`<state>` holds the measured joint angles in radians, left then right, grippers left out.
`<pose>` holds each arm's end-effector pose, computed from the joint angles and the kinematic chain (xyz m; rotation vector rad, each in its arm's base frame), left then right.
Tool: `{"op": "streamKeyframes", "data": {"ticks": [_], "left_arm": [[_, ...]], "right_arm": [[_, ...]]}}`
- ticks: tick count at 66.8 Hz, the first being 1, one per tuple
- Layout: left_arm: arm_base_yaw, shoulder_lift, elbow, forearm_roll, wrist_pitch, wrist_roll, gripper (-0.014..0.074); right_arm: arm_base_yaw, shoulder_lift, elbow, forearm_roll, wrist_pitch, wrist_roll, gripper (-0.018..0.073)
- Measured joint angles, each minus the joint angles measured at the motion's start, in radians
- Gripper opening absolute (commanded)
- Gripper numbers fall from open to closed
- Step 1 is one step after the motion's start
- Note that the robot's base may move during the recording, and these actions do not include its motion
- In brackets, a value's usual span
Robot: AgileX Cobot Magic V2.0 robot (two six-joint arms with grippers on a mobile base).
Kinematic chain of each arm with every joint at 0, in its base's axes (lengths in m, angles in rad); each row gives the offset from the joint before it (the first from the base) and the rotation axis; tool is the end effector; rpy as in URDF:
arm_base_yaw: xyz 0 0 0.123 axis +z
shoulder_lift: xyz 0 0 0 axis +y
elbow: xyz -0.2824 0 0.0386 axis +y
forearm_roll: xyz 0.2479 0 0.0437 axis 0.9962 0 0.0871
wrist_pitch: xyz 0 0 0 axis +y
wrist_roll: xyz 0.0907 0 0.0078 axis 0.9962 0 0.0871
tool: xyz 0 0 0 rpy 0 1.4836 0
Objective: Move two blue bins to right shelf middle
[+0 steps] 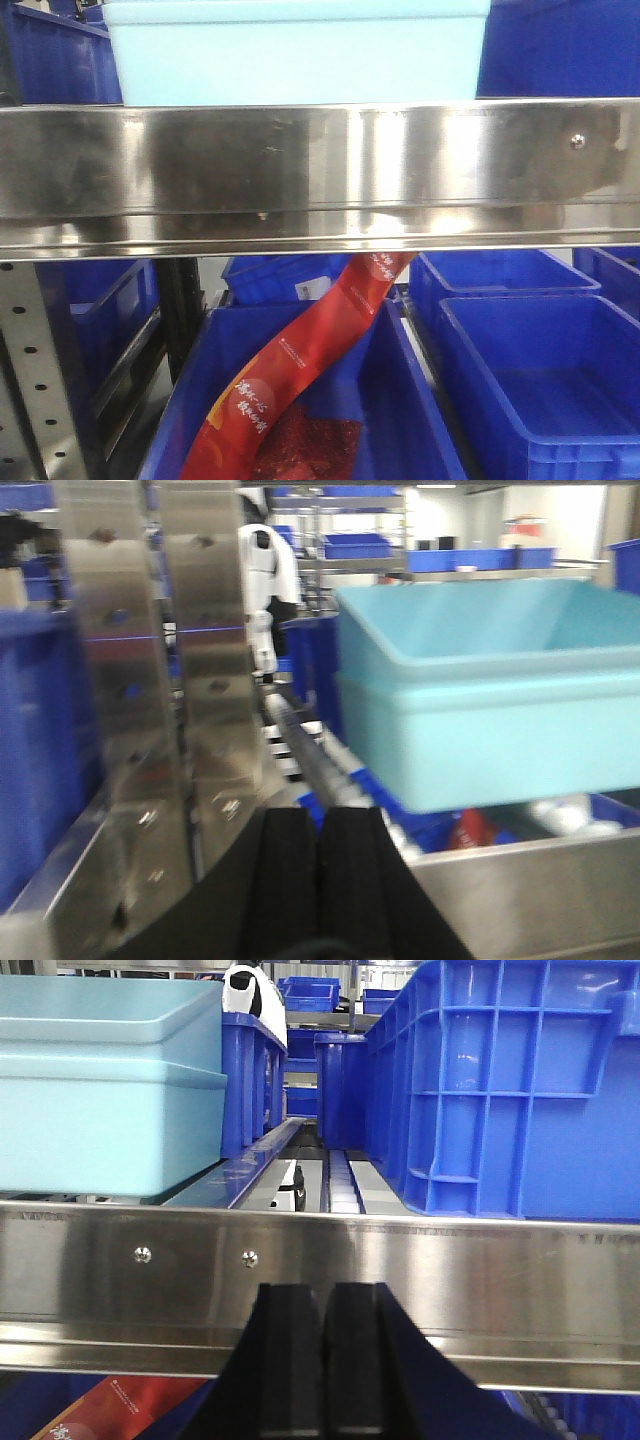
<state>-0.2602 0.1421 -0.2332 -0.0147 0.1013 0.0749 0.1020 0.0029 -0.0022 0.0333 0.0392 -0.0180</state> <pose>0.0575 -0.0155 0.2742 0.2399 1.4766 -0.1624 0.0563 0.0059 0.2101 -0.0671 1.5227 0.0946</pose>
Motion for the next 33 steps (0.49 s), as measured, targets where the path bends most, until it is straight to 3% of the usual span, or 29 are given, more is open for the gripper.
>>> {"op": "streamKeyframes", "data": {"ticks": [15, 33], "left_arm": [[0.070, -0.124, 0.139, -0.004, 0.000, 0.004, -0.0111], [0.075, -0.136, 0.229, -0.015, -0.068, 0.004, -0.0111]], "right_arm": [[0.000, 0.000, 0.000, 0.000, 0.000, 0.000, -0.0167], [0.000, 0.000, 0.000, 0.000, 0.000, 0.000, -0.0167]]}}
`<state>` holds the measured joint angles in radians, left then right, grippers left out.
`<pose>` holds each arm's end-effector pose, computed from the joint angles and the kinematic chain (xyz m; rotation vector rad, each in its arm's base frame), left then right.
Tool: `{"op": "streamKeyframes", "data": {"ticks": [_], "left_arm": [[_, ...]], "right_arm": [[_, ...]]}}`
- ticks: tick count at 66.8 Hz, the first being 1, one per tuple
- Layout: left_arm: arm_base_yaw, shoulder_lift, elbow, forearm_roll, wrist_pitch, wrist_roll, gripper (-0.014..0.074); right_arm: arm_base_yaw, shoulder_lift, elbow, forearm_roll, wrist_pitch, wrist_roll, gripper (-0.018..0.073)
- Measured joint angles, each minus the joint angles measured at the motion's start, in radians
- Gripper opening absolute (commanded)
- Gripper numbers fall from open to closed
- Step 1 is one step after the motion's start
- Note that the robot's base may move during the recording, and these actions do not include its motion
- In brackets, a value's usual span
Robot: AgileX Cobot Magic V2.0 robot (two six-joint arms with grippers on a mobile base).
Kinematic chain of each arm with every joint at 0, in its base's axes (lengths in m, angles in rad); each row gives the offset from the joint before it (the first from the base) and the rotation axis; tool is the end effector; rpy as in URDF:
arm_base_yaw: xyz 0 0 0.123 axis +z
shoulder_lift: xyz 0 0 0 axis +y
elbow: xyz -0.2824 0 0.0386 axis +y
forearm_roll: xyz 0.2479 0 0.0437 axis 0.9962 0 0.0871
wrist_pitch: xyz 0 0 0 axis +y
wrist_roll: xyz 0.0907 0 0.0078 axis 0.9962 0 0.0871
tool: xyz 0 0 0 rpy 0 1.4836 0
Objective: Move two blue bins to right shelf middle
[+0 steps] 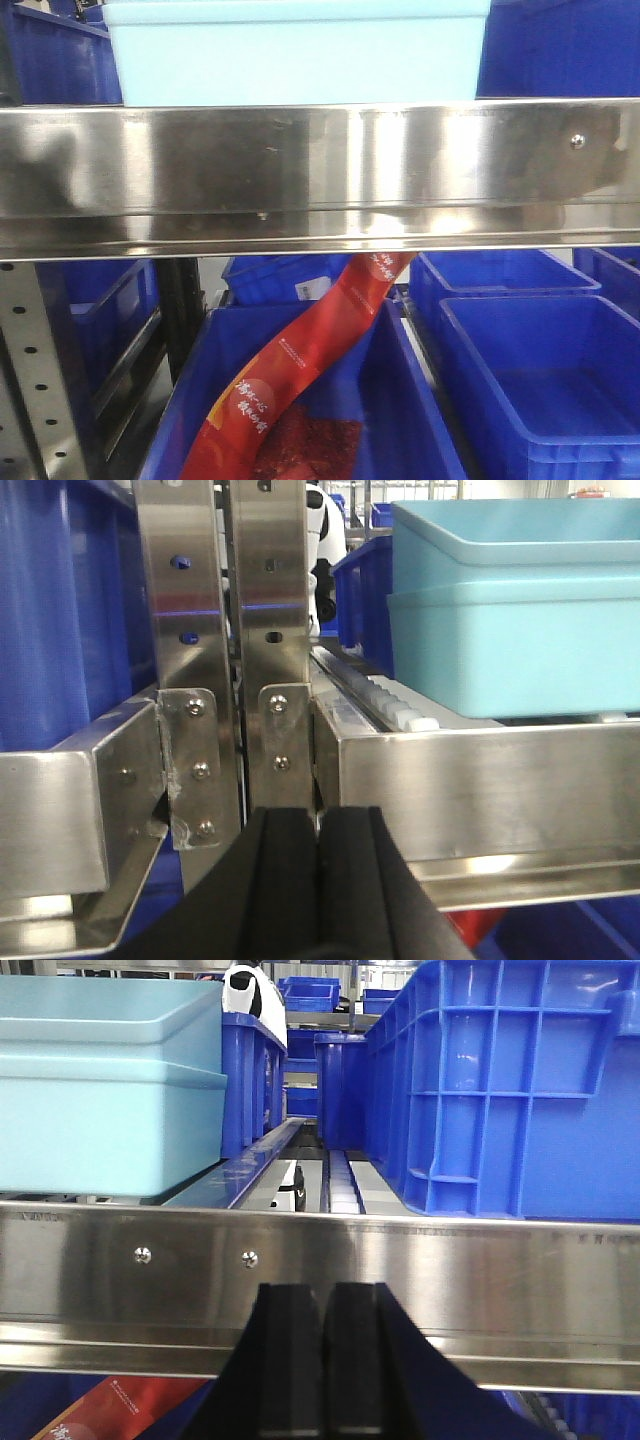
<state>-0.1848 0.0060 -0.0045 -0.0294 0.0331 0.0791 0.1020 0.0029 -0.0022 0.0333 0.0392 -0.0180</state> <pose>0.0557 -0.0105 0.2113 0.1785 1.5086 -0.1088 0.0563 0.0059 0.2101 -0.0671 1.5227 0.0946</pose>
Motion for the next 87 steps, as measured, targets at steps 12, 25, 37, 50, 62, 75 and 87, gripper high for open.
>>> {"op": "streamKeyframes", "data": {"ticks": [12, 25, 37, 50, 62, 75, 87], "left_arm": [[0.004, -0.001, 0.004, 0.000, -0.008, 0.000, -0.0111], [0.043, -0.001, 0.006, 0.000, -0.008, 0.000, -0.0111], [0.045, -0.001, 0.006, 0.000, -0.008, 0.000, -0.0111], [0.045, -0.001, 0.006, 0.007, -0.012, -0.002, -0.0111], [0.045, -0.001, 0.006, 0.015, -0.016, -0.011, -0.0111], [0.045, -0.001, 0.006, 0.029, -0.033, -0.029, -0.0111], [0.045, -0.001, 0.006, 0.029, -0.033, -0.029, -0.0111]], "right_arm": [[0.000, 0.000, 0.000, 0.000, 0.000, 0.000, -0.0167], [0.000, 0.000, 0.000, 0.000, 0.000, 0.000, -0.0167], [0.000, 0.000, 0.000, 0.000, 0.000, 0.000, -0.0167], [0.000, 0.000, 0.000, 0.000, 0.000, 0.000, -0.0167], [0.000, 0.000, 0.000, 0.000, 0.000, 0.000, -0.0167], [0.000, 0.000, 0.000, 0.000, 0.000, 0.000, -0.0167], [0.000, 0.000, 0.000, 0.000, 0.000, 0.000, -0.0167]]}}
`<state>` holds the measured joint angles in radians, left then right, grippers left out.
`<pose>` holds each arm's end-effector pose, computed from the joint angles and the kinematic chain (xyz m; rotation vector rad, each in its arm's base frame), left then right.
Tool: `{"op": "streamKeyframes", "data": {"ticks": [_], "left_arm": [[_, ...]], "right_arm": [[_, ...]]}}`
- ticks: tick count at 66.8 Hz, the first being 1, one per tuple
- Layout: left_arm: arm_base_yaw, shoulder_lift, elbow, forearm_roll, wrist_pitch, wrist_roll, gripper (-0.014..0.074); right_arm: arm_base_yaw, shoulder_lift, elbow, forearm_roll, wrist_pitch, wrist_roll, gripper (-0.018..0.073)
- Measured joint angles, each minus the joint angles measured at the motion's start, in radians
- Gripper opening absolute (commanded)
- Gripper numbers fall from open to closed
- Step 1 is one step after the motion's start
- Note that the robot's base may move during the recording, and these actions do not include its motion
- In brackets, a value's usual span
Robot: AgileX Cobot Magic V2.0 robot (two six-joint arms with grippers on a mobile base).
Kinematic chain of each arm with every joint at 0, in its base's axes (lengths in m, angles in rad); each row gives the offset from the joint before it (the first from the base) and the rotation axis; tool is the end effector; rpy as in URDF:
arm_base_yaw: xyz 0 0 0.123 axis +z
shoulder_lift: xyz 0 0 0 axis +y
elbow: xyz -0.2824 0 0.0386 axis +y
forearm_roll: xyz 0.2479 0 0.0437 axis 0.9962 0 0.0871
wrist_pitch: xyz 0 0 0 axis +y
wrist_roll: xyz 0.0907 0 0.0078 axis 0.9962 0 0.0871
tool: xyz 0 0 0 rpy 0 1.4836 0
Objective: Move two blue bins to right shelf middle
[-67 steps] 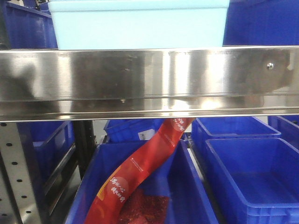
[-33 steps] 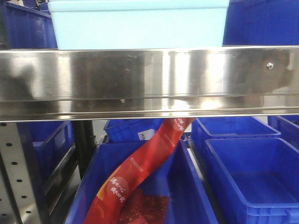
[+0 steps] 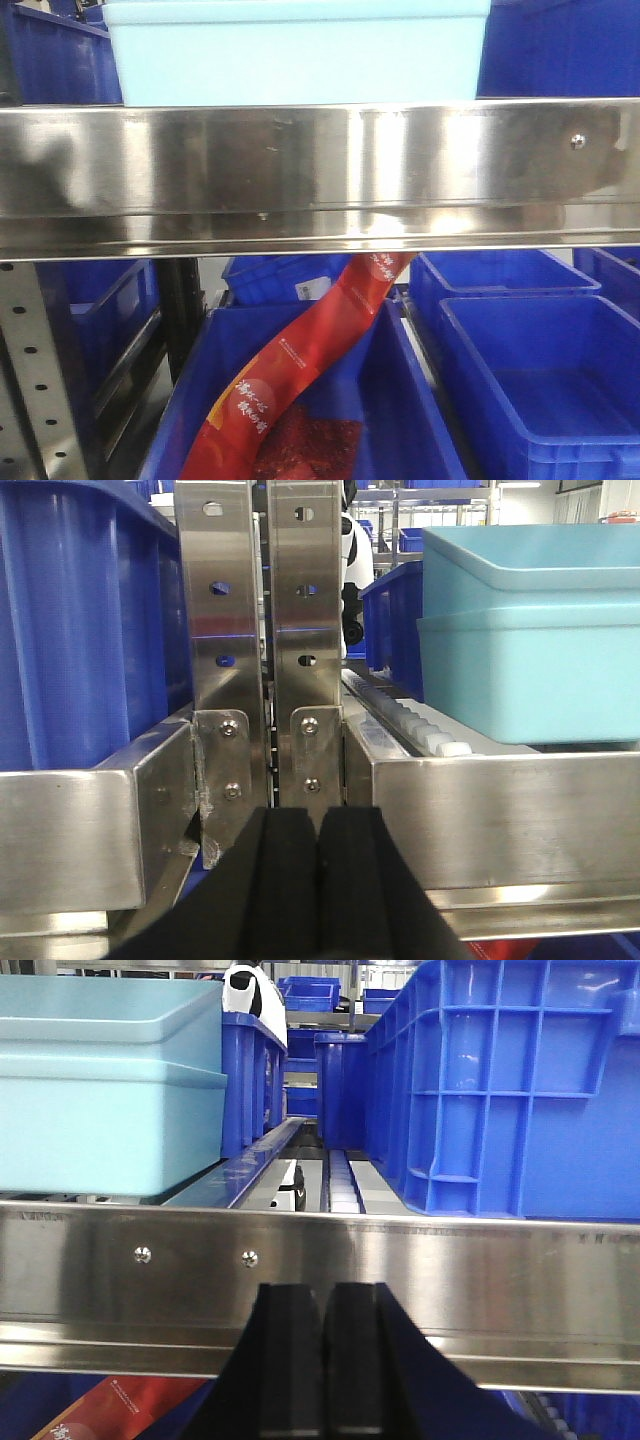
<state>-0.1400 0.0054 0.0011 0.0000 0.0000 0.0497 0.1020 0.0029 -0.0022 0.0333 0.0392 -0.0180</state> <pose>0.0562 -0.0079 0.2124 0.1412 1.4838 -0.0729 0.0563 0.0059 0.2101 -0.0671 1.5227 0.0946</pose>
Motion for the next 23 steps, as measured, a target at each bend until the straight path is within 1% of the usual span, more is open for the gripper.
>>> {"op": "streamKeyframes", "data": {"ticks": [23], "left_arm": [[0.000, 0.000, 0.000, 0.000, 0.000, -0.002, -0.0111]], "right_arm": [[0.000, 0.000, 0.000, 0.000, 0.000, 0.000, -0.0167]]}}
